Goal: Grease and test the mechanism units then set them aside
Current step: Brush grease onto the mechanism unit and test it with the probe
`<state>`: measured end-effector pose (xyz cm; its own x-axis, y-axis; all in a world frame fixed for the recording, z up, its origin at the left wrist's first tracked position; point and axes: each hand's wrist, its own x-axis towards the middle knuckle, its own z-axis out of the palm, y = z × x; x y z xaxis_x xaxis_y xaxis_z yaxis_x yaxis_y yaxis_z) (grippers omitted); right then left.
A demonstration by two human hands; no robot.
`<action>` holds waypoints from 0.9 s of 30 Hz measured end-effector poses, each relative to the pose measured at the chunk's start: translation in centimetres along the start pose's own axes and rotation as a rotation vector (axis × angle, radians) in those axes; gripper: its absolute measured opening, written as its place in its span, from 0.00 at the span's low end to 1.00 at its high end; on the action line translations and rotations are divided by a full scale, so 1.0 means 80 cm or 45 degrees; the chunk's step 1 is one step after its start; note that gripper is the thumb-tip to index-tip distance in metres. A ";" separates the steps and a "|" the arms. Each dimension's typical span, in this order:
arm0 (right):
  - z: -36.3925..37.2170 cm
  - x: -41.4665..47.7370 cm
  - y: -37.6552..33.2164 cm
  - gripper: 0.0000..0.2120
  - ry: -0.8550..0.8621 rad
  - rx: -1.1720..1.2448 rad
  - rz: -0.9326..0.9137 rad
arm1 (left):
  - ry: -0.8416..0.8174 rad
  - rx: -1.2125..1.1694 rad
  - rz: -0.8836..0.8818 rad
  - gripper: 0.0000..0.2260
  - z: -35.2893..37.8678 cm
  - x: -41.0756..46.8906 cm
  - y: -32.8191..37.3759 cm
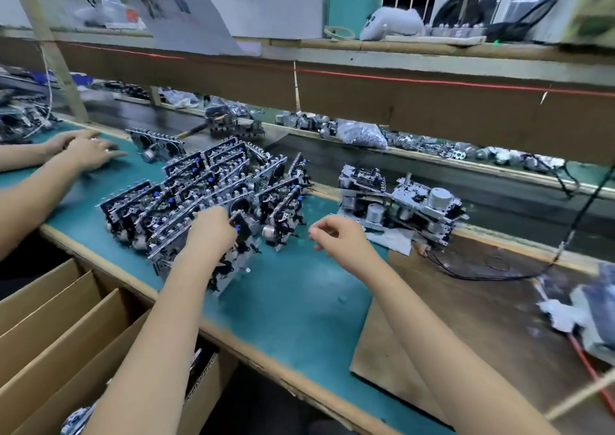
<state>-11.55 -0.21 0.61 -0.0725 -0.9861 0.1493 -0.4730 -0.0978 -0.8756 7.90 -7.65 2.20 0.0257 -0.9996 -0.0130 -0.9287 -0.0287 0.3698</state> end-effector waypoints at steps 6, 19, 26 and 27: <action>-0.027 -0.009 0.025 0.11 -0.048 0.049 0.164 | -0.122 -1.048 -0.008 0.08 0.009 -0.011 0.047; -0.083 -0.041 0.049 0.10 0.217 1.319 0.203 | -0.995 -2.310 -0.347 0.08 0.101 -0.056 0.124; -0.114 -0.046 0.055 0.11 0.220 1.116 0.411 | -0.919 -1.866 0.045 0.08 0.129 -0.054 0.105; -0.114 -0.046 0.058 0.09 0.211 1.121 0.462 | -0.956 -1.807 0.115 0.09 0.132 -0.055 0.102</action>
<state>-21.50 4.19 0.21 -0.2396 -0.9513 -0.1939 0.4255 0.0767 -0.9017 -3.69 -3.46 -4.52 -0.5829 -0.7830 -0.2170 0.1706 -0.3791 0.9095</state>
